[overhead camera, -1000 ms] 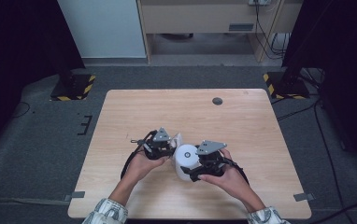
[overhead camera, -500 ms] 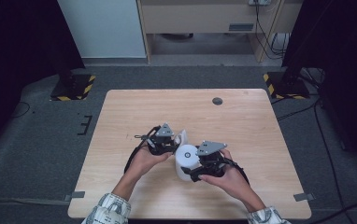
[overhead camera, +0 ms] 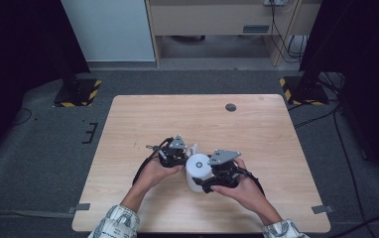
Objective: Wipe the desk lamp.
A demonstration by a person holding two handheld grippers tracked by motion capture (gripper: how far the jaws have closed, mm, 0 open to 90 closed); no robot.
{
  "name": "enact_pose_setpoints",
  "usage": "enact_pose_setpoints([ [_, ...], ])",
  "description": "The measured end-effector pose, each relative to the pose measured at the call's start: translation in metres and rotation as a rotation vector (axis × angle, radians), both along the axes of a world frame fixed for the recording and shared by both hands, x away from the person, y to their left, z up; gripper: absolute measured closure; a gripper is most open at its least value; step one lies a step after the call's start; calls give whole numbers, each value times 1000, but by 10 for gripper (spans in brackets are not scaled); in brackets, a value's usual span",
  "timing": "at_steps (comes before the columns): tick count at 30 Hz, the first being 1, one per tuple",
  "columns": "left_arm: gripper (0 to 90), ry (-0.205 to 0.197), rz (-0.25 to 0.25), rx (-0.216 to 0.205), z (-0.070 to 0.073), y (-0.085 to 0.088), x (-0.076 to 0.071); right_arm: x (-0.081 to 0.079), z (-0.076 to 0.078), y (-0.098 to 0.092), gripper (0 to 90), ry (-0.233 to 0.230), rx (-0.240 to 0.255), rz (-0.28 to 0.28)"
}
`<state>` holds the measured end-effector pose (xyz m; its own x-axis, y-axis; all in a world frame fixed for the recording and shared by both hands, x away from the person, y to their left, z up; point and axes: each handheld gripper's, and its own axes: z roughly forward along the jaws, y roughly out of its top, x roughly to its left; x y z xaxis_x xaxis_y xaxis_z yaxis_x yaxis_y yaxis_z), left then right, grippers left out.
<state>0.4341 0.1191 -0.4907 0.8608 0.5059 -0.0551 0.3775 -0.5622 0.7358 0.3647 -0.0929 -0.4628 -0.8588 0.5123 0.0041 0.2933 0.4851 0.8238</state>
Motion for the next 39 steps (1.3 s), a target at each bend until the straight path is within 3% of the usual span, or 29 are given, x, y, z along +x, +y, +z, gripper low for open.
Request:
enact_pose_setpoints([
  [12, 742, -46, -10, -44, 29, 3, -3, 1, 0, 0, 94, 3, -1, 3],
  [25, 743, -11, -16, -9, 10, -4, 1, 1, 0, -1, 94, 2, -3, 7],
  [30, 744, 22, -10, -9, 0, -5, 4, 1, 0, -2, 94, 1, -4, 9],
  [39, 744, 21, -21, -13, 0, -4, 4, 0, 0, -2, 94, 0, -8, 9],
])
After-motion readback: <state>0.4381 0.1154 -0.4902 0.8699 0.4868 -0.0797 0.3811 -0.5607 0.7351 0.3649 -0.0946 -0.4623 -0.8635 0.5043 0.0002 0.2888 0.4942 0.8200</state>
